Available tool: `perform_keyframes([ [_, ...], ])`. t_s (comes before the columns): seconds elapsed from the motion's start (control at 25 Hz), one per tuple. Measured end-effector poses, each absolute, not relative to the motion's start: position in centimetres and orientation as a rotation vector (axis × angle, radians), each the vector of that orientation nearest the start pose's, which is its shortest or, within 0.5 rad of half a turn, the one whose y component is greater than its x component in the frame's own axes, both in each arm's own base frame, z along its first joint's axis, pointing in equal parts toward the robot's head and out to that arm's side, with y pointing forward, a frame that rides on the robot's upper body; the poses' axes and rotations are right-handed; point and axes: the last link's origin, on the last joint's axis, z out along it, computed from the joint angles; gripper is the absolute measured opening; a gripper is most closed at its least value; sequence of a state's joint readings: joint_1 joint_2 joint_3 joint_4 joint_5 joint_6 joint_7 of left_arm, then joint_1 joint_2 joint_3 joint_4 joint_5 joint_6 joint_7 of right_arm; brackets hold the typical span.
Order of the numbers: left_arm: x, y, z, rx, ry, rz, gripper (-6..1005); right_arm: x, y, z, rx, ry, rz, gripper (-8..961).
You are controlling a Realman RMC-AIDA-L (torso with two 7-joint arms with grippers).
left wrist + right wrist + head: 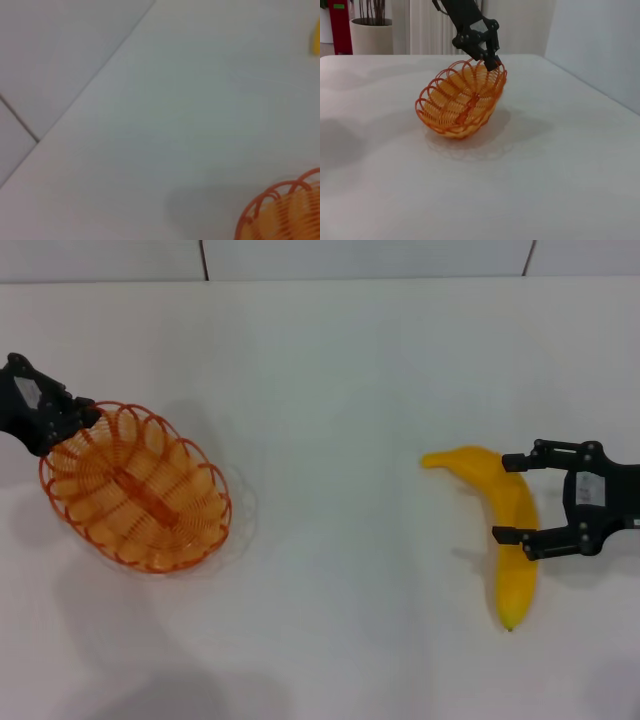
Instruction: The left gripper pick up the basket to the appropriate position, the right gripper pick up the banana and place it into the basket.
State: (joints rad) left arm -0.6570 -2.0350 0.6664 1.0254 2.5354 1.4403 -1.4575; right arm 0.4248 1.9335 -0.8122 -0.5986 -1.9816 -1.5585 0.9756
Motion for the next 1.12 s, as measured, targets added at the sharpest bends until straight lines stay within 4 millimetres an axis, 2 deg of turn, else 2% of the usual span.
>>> perform_keyframes([
  [0.4,-26.0,39.0,7.4,-2.619,-0.402,0.065,56,32.4,30.3,3.4,-2.776,0.182,0.384,890],
  [0.76,-25.6,38.6,4.6,-2.621,-0.750,-0.105,48,32.5,30.6,3.8,-2.733,0.199,0.398,891],
  [1.12,-25.7,38.5,2.1,-2.615,-0.981,-0.249,49,32.5,30.7,4.0,-2.721,0.203,0.405,891],
])
